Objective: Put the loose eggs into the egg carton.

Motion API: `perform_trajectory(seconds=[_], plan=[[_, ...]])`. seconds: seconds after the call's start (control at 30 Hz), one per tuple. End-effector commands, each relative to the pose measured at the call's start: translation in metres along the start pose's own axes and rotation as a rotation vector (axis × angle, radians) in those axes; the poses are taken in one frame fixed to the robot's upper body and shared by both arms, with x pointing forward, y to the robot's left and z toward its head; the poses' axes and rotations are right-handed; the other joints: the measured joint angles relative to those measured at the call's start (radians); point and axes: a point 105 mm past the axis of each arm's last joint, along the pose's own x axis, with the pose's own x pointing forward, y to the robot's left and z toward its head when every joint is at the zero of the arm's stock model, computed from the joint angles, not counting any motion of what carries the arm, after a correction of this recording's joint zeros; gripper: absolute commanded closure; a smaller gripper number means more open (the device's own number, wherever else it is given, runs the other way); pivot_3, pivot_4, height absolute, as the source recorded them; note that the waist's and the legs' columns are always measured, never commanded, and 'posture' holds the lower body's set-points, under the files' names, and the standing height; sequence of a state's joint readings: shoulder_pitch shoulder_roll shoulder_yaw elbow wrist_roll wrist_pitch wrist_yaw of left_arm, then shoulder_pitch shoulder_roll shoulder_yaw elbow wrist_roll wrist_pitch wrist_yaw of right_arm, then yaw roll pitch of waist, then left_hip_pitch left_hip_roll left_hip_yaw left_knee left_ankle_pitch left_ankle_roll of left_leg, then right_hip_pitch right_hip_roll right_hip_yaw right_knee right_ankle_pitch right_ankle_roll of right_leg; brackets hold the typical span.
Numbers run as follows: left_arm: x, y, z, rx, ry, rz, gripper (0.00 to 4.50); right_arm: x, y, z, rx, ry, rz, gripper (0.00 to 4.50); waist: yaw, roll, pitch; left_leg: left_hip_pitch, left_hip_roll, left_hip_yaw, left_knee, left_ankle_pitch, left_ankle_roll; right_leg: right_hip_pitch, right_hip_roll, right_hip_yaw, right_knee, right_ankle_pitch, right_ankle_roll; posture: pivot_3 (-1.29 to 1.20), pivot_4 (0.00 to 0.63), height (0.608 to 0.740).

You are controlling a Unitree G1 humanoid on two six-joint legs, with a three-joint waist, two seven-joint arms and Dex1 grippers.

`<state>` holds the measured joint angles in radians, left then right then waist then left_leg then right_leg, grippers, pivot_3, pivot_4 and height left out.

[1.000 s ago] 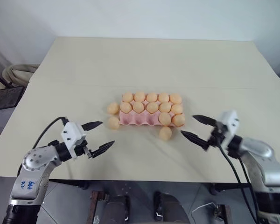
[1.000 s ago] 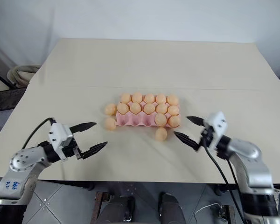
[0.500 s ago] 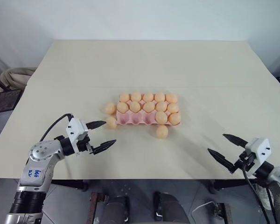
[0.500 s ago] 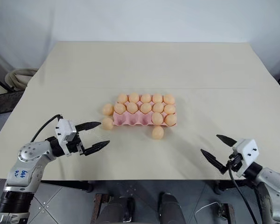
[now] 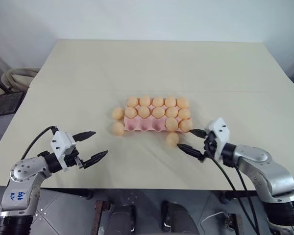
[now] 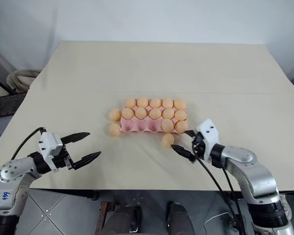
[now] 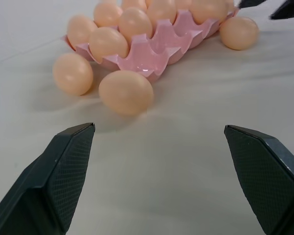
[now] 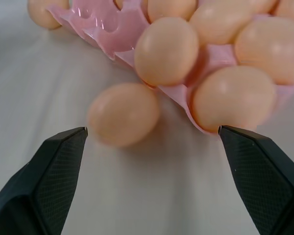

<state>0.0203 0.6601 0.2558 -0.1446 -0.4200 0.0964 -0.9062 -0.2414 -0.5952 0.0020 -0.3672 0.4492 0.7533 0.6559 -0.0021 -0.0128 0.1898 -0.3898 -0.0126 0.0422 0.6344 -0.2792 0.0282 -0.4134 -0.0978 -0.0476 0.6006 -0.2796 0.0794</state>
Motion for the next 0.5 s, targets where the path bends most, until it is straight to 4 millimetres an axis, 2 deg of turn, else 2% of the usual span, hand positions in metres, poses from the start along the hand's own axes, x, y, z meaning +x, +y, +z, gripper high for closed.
perform_trajectory(seconds=[0.03, 0.17, 0.3, 0.5], plan=[[-0.001, -0.005, 0.011, 0.033, -0.029, 0.005, 0.00, 0.013, 0.016, -0.008, 0.041, 0.069, 0.029, 0.02, -0.002, -0.001, -0.001, 0.000, 0.000, 0.000, -0.001, 0.000, 0.000, 0.000, 0.000, 0.000, 0.000, 0.000, 0.000, 0.00, 0.150, 0.740], [-0.002, -0.007, 0.013, 0.030, -0.028, 0.008, 0.00, 0.023, 0.026, -0.009, 0.067, 0.112, 0.025, 0.02, -0.006, 0.000, 0.000, 0.000, 0.000, 0.000, -0.002, 0.001, 0.001, -0.001, 0.000, -0.001, 0.000, 0.000, 0.000, 0.00, 0.150, 0.740], [-0.005, -0.008, 0.015, 0.028, -0.025, 0.017, 0.00, 0.022, 0.032, -0.009, 0.084, 0.129, 0.031, 0.02, -0.004, 0.000, 0.000, 0.000, 0.000, 0.000, -0.002, 0.000, 0.000, -0.001, 0.000, -0.001, 0.001, 0.000, 0.000, 0.00, 0.150, 0.740], [-0.003, -0.010, 0.015, 0.021, -0.026, 0.015, 0.00, 0.035, 0.029, -0.008, 0.080, 0.113, -0.018, 0.02, -0.009, 0.000, 0.000, 0.000, 0.000, 0.000, -0.002, 0.000, 0.000, -0.001, 0.000, -0.001, 0.000, 0.000, 0.000, 0.00, 0.150, 0.740]])
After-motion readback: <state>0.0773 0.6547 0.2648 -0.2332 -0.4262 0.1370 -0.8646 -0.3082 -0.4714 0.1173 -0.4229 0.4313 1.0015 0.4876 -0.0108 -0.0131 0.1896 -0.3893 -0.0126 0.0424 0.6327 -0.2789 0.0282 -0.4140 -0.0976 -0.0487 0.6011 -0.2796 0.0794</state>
